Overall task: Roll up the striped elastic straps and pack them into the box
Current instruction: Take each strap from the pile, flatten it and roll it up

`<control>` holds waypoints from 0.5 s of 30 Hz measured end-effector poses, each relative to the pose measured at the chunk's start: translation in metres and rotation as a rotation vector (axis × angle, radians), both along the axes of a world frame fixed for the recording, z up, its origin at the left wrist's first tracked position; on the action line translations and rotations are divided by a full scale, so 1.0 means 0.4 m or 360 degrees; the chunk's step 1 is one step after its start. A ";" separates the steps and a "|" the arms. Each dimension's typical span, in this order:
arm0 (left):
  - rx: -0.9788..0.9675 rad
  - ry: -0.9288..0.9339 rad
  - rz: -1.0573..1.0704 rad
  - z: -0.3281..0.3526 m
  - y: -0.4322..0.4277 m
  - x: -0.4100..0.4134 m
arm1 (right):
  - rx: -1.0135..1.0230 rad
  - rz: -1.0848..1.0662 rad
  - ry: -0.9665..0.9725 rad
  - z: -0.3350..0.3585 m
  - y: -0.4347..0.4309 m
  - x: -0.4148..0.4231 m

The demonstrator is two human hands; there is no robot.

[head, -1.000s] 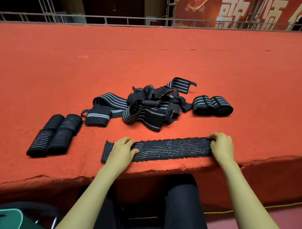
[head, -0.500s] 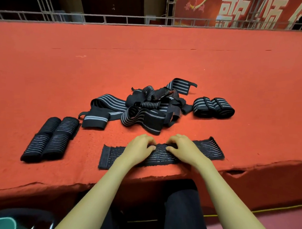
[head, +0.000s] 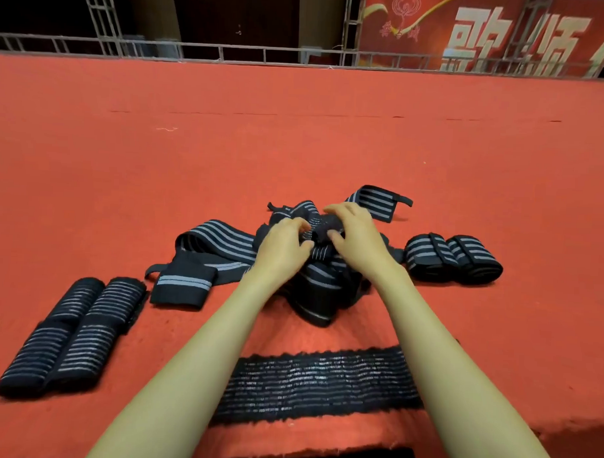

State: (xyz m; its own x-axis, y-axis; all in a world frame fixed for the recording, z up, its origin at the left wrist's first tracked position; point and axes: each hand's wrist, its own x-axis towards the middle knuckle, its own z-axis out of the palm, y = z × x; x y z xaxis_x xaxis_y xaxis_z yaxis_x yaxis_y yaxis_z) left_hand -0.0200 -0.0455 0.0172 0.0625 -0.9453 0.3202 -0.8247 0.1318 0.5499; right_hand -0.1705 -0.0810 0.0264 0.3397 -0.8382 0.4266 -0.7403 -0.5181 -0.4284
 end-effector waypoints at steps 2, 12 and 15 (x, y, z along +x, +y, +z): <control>0.0069 0.0015 0.0005 -0.017 -0.026 -0.008 | -0.0002 0.0009 0.0265 -0.001 -0.034 0.014; -0.0478 0.0138 0.0063 -0.050 -0.028 0.000 | -0.0025 0.0312 -0.0407 -0.028 -0.014 0.004; -0.0462 0.0370 0.0128 -0.045 -0.008 0.018 | 0.0068 0.0206 -0.0415 -0.041 -0.009 -0.009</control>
State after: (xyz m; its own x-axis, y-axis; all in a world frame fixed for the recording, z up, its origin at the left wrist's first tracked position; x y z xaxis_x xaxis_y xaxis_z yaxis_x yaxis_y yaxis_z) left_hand -0.0130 -0.0485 -0.0008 0.2352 -0.8063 0.5427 -0.6964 0.2496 0.6728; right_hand -0.1740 -0.0845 0.0101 0.3283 -0.8142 0.4788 -0.5313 -0.5783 -0.6192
